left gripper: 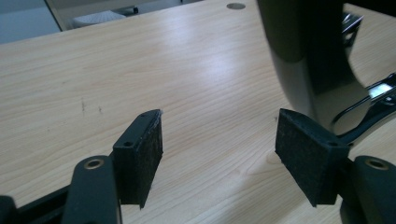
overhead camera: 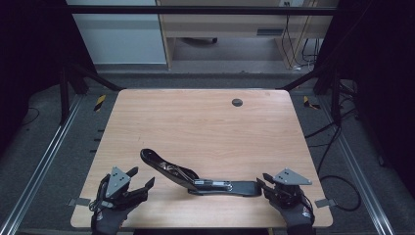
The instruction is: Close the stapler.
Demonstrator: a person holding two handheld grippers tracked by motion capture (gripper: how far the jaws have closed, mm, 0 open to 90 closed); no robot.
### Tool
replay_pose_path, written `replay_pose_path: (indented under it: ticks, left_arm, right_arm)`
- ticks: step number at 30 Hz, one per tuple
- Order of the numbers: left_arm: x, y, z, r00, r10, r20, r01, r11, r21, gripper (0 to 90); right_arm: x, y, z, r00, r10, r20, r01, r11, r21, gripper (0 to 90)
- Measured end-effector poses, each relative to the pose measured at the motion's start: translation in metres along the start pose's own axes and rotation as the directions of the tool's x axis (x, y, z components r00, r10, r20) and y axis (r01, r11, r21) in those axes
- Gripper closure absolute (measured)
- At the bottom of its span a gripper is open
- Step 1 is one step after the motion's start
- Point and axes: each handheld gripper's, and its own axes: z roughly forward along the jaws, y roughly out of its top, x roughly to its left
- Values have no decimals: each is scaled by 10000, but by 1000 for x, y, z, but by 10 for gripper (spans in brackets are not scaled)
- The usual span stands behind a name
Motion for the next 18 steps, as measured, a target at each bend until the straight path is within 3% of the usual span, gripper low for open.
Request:
replay_pose_path:
  ticks: [18]
  left_arm:
    - [-16, 16, -15, 9994, 54, 334, -23, 9957, -921, 300]
  right_arm:
    - [5, -2, 6, 9996, -93, -272, 104, 9991, 402, 666]
